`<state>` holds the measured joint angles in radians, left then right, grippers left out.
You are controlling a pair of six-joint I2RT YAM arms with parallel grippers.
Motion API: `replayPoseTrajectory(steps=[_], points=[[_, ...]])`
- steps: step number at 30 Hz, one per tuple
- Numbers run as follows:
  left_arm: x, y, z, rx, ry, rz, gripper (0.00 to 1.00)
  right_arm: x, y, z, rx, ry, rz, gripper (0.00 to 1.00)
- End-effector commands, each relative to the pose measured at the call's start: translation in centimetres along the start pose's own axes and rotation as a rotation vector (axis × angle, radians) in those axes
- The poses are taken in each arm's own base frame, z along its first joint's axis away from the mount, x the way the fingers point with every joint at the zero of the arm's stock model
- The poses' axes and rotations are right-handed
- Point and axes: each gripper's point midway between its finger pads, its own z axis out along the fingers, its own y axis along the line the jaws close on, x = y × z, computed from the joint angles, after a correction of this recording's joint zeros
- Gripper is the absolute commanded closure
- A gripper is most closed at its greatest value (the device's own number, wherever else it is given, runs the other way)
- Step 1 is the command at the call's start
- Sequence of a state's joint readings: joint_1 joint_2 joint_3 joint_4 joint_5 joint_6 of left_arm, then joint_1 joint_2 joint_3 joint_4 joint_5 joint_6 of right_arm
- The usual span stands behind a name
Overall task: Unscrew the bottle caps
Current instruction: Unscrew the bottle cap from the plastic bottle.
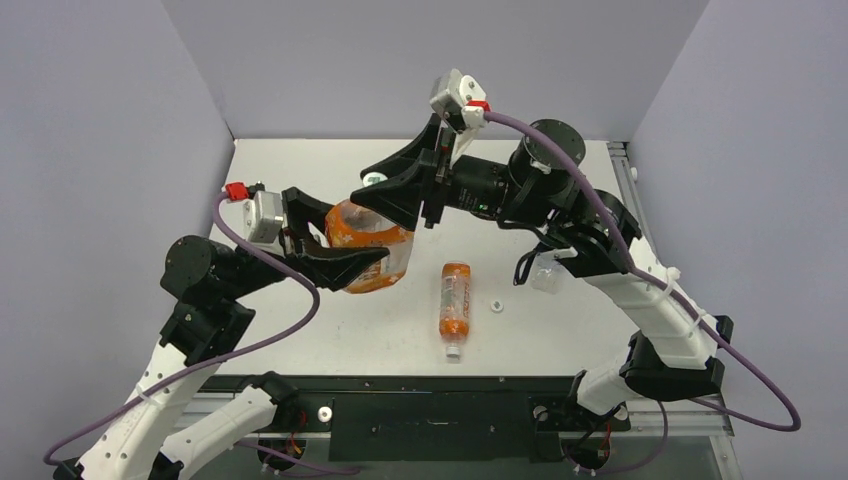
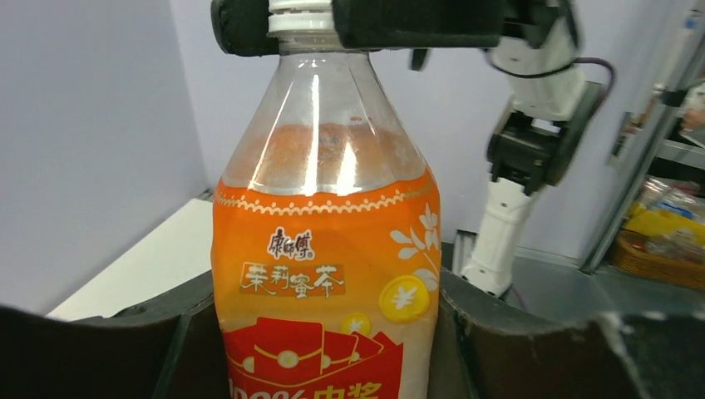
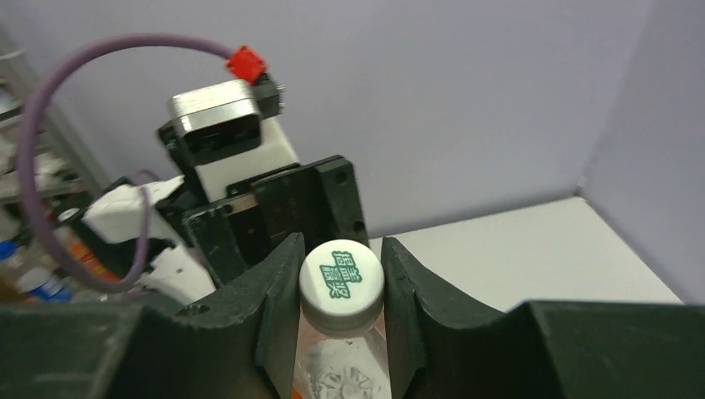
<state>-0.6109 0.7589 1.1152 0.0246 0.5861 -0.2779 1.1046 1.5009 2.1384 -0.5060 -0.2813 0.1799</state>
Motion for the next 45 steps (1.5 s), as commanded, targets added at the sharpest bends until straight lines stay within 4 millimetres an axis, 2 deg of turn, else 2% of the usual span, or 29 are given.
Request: replayPoseTrajectory(steps=[1, 9, 14, 16, 17, 18, 19, 20, 21, 22, 23, 24, 25, 26, 27, 28, 31, 33, 35, 40, 45], points=[[-1.8, -6.6, -1.3, 0.318, 0.022, -0.07, 1.0, -4.4, 9.1, -4.4, -0.555, -0.113, -0.018, 1.0], [-1.8, -9.4, -2.6, 0.472, 0.084, -0.103, 1.0, -5.0, 12.6, -6.4, -0.837, -0.149, 0.037, 1.0], [-1.8, -10.3, -3.1, 0.529, 0.103, -0.101, 1.0, -4.9, 12.9, -6.5, -0.876, -0.135, 0.061, 1.0], [-1.8, -10.3, -3.1, 0.529, 0.102, -0.093, 1.0, -5.0, 11.9, -6.0, -0.832, -0.135, 0.067, 0.99], [-1.7, -10.2, -3.1, 0.526, 0.099, -0.084, 1.0, -4.8, 11.3, -5.8, -0.797, -0.116, 0.081, 0.93], [-1.7, -9.9, -2.9, 0.508, 0.093, -0.083, 1.0, -5.6, 9.8, -5.1, -0.697, -0.157, 0.037, 0.75], [-1.6, -9.6, -2.8, 0.496, 0.088, -0.073, 1.0, -4.5, 8.8, -4.7, -0.616, -0.099, 0.064, 0.63], [-1.7, -9.1, -2.5, 0.462, 0.075, -0.069, 1.0, -5.3, 7.2, -4.1, -0.494, -0.138, 0.007, 0.37], [-1.5, -8.6, -2.3, 0.438, 0.067, -0.053, 1.0, -5.2, 5.3, -3.9, -0.355, -0.129, 0.022, 0.26], [-1.5, -7.8, -1.9, 0.387, 0.054, -0.051, 1.0, -4.9, 4.5, -3.8, -0.294, -0.123, -0.002, 0.24], [-1.3, -7.1, -1.7, 0.356, 0.046, -0.027, 1.0, -5.7, 2.9, -4.1, -0.17, -0.153, -0.01, 0.22], [-1.3, -6.1, -1.3, 0.293, 0.037, -0.022, 1.0, -5.2, 2.6, -4.0, -0.123, -0.139, -0.028, 0.21], [-0.9, -5.3, -1.1, 0.259, 0.038, -0.003, 1.0, -5.6, 0.8, -4.2, 0.008, -0.156, -0.034, 0.21], [-1.1, -4.2, -0.9, 0.192, 0.019, 0.014, 1.0, -5.1, 1.1, -4.3, 0.04, -0.14, -0.064, 0.21], [-1.1, -3.5, -0.7, 0.163, 0.013, 0.04, 1.0, -5.2, -0.6, -4.5, 0.169, -0.146, -0.069, 0.2], [-1.3, -2.4, -0.5, 0.105, -0.003, 0.055, 1.0, -4.6, -0.2, -4.5, 0.193, -0.122, -0.091, 0.2], [-1.4, -0.4, -0.3, -0.002, -0.022, 0.073, 1.0, -4.0, -1.3, -4.5, 0.35, -0.096, -0.095, 0.19], [-1.4, 0.2, -0.2, -0.032, -0.026, 0.075, 1.0, -3.5, -1.5, -4.1, 0.391, -0.086, -0.085, 0.19], [-1.3, 0.3, -0.2, -0.034, -0.024, 0.075, 1.0, -3.2, -1.8, -3.6, 0.42, -0.082, -0.066, 0.24], [-1.3, 0.3, -0.2, -0.035, -0.024, 0.065, 1.0, -3.5, -1.8, -2.4, 0.423, -0.109, -0.038, 0.45], [-1.4, 0.2, -0.2, -0.033, -0.026, 0.06, 1.0, -3.8, -1.7, -1.6, 0.404, -0.12, -0.016, 0.48]])
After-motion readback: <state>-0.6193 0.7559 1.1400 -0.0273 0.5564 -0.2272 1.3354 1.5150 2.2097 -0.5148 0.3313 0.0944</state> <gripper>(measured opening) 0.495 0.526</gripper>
